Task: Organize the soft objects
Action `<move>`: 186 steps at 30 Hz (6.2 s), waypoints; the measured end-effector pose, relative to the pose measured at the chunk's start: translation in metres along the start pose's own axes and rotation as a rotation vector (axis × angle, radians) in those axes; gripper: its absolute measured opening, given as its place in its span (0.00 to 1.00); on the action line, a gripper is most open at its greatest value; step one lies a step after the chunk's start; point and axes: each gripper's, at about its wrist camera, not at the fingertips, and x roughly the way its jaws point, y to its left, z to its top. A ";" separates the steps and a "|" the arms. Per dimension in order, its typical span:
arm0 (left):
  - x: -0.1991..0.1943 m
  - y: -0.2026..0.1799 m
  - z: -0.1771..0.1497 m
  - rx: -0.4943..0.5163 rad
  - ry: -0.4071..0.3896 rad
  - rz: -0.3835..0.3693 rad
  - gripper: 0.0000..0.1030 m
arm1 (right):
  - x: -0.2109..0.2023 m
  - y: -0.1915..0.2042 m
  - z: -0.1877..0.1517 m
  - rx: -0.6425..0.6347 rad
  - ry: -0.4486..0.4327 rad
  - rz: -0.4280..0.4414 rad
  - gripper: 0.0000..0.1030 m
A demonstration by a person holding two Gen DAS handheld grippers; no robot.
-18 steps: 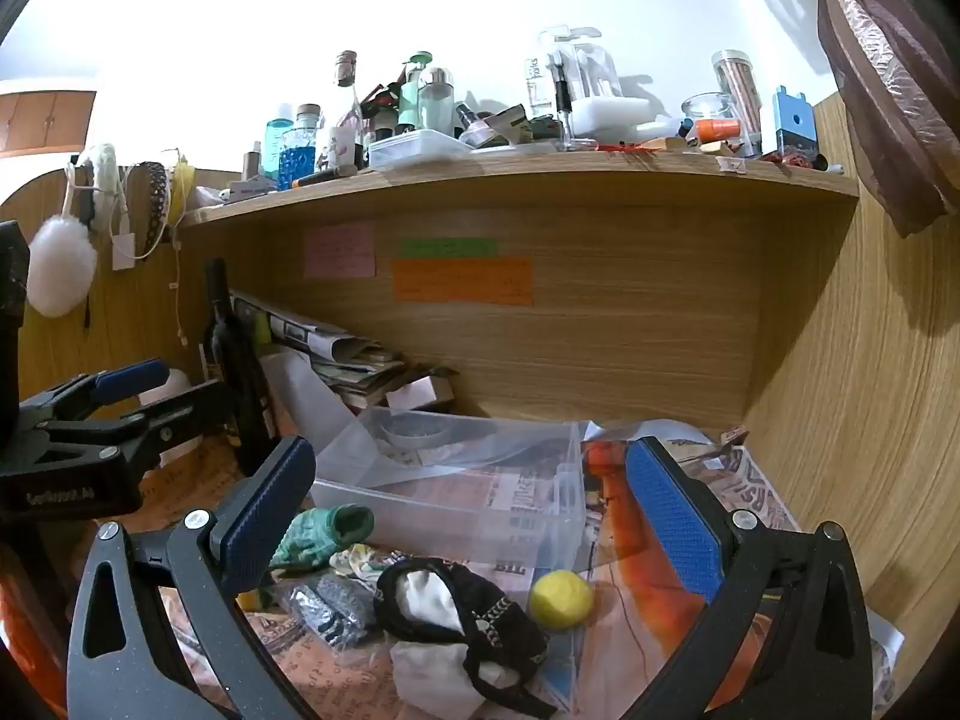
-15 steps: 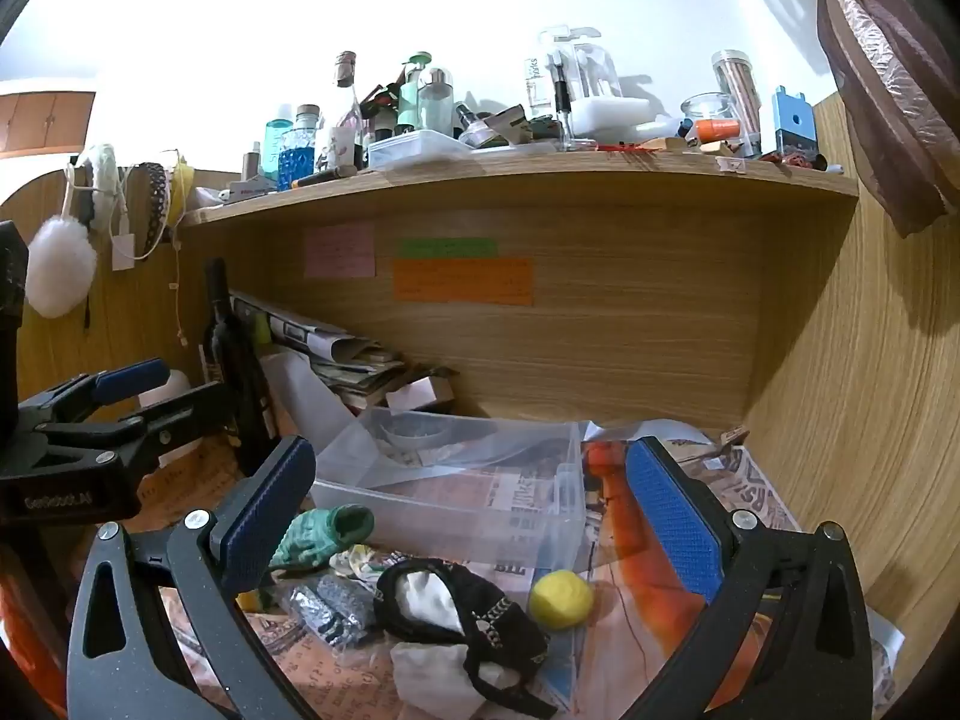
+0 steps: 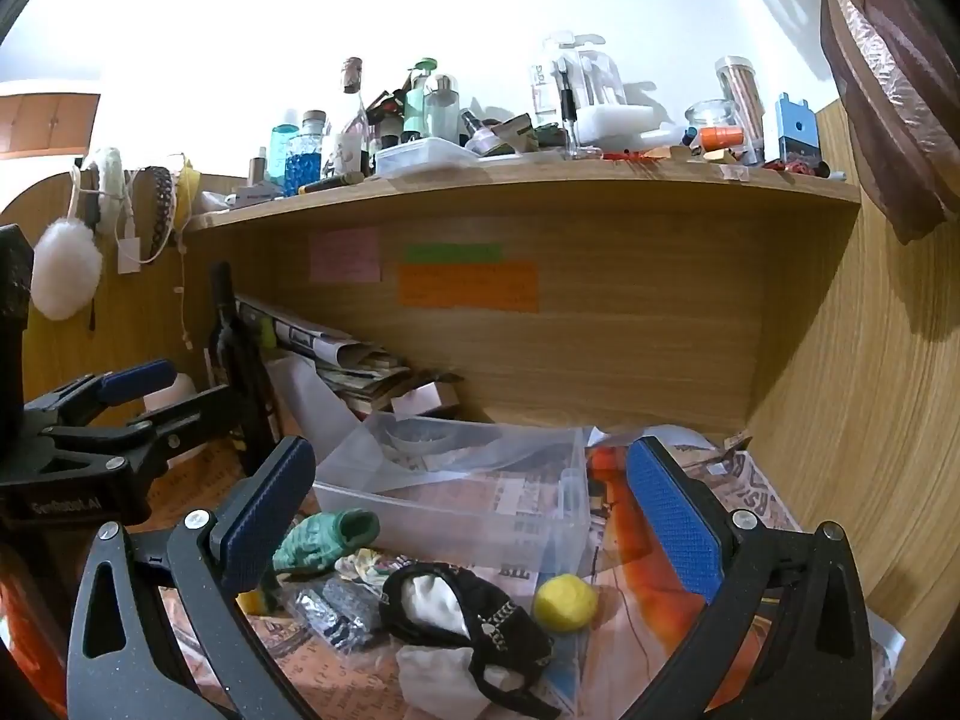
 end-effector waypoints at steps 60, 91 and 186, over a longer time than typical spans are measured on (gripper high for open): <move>0.000 0.003 0.003 0.011 -0.007 -0.006 1.00 | -0.003 0.000 0.001 0.012 -0.025 -0.001 1.00; 0.050 0.048 -0.081 -0.033 0.335 0.042 1.00 | 0.036 -0.028 -0.063 0.074 0.265 -0.004 1.00; 0.201 0.049 -0.017 0.059 0.443 -0.085 0.85 | 0.184 -0.036 -0.007 -0.039 0.428 0.058 0.74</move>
